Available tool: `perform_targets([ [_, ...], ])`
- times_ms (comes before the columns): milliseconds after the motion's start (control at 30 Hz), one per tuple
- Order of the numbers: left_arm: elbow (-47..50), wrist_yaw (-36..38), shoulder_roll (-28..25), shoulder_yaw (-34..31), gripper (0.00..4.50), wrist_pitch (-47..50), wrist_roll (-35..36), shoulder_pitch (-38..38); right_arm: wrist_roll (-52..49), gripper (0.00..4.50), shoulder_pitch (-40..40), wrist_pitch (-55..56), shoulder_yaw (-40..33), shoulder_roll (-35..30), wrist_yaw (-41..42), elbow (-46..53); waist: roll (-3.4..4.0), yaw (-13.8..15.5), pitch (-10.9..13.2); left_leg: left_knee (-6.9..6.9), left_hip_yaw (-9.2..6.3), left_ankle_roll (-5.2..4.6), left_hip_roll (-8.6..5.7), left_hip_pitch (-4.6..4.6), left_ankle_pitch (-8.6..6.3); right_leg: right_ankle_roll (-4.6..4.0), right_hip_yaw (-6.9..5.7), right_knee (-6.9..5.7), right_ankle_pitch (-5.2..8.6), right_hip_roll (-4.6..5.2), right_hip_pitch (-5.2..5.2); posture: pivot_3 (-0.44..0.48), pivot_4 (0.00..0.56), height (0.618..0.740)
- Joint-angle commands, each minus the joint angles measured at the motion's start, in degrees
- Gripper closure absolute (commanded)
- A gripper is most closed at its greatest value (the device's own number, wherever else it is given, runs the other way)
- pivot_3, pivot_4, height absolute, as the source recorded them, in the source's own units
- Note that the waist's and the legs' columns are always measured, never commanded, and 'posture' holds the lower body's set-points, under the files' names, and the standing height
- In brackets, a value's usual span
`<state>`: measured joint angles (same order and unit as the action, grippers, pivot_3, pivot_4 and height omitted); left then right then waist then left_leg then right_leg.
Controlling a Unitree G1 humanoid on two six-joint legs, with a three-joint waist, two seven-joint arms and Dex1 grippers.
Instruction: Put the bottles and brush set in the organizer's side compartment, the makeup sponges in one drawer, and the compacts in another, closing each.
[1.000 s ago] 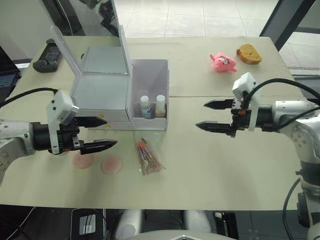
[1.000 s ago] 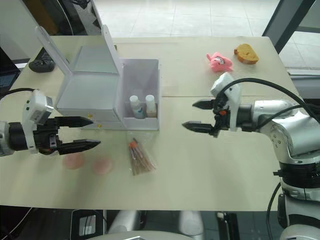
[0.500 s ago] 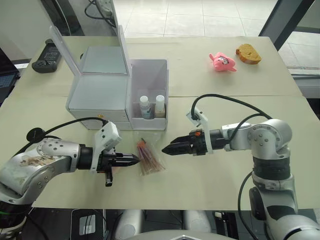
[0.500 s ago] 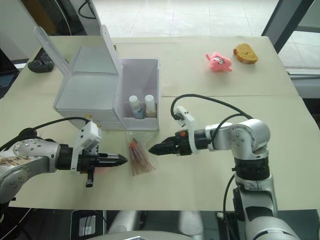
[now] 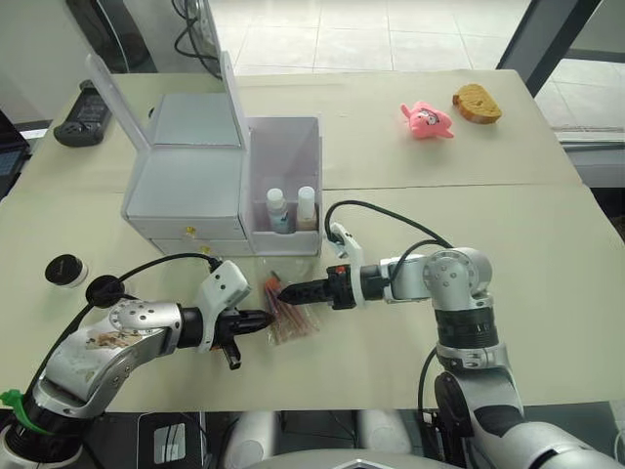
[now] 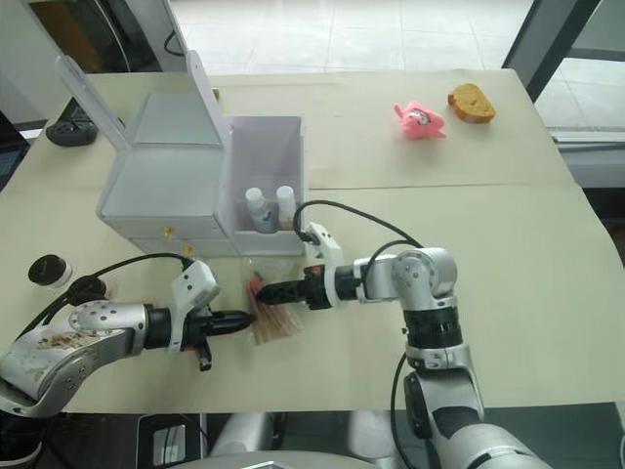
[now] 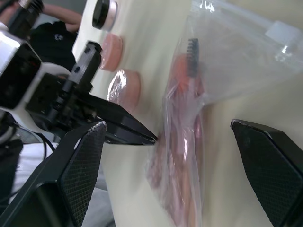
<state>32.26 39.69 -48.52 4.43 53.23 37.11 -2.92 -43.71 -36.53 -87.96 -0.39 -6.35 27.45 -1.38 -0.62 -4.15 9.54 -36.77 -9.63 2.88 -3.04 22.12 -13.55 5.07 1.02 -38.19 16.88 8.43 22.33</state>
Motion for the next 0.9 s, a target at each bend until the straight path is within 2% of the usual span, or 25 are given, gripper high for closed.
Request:
perform_targets([
  [33,0.3,-0.7,0.6,-2.0,4.47,-0.1,-0.3,1.0,2.7,0.00,-1.8,2.2,3.6,2.0,0.0,-5.9,0.00,0.0,0.0,0.00,0.00,0.00,0.01,-0.03,0.00,0.00,0.01,0.00,0.00,-0.01,0.00,0.000,0.150,0.740],
  [167,0.2,-1.0,0.9,-1.3,4.47,0.0,-1.1,1.9,5.1,0.00,-4.6,3.4,4.4,4.7,-0.7,-14.3,0.02,-0.1,-0.2,0.03,0.02,0.00,0.03,-0.13,0.00,0.00,0.03,-0.01,0.00,-0.02,-0.06,0.000,0.150,0.740],
  [267,0.1,-1.1,1.1,-1.8,4.47,0.0,-1.6,2.6,6.4,0.00,-5.1,3.8,6.9,4.6,0.5,-16.9,0.04,0.0,-0.5,0.08,0.03,-0.01,0.03,-0.19,-0.01,0.00,0.05,-0.01,0.00,-0.03,-0.08,0.000,0.150,0.740],
  [367,0.0,-0.8,0.6,-2.5,4.50,-0.2,-1.9,3.3,6.9,0.66,-5.4,4.2,6.9,4.3,1.2,-18.3,0.07,0.0,-0.7,0.11,0.04,-0.03,0.04,-0.24,-0.02,0.00,0.07,0.01,0.00,-0.03,-0.10,0.000,0.150,0.740],
  [733,-1.0,0.5,2.1,-3.8,4.50,-1.9,-1.0,3.0,7.9,4.36,-4.0,5.7,7.5,3.4,2.9,-17.0,0.07,0.2,-1.0,0.13,0.04,-0.04,0.03,-0.28,-0.03,0.00,0.08,0.02,0.00,-0.02,-0.14,0.000,0.150,0.740],
  [900,-0.8,3.1,6.1,-10.3,4.50,-3.2,5.8,1.7,5.2,4.44,-3.5,3.0,5.2,-0.6,4.6,-7.8,0.08,0.8,-1.0,0.11,0.03,-0.03,0.00,-0.17,-0.03,0.00,0.08,0.09,0.00,-0.01,-0.13,0.000,0.150,0.740],
])
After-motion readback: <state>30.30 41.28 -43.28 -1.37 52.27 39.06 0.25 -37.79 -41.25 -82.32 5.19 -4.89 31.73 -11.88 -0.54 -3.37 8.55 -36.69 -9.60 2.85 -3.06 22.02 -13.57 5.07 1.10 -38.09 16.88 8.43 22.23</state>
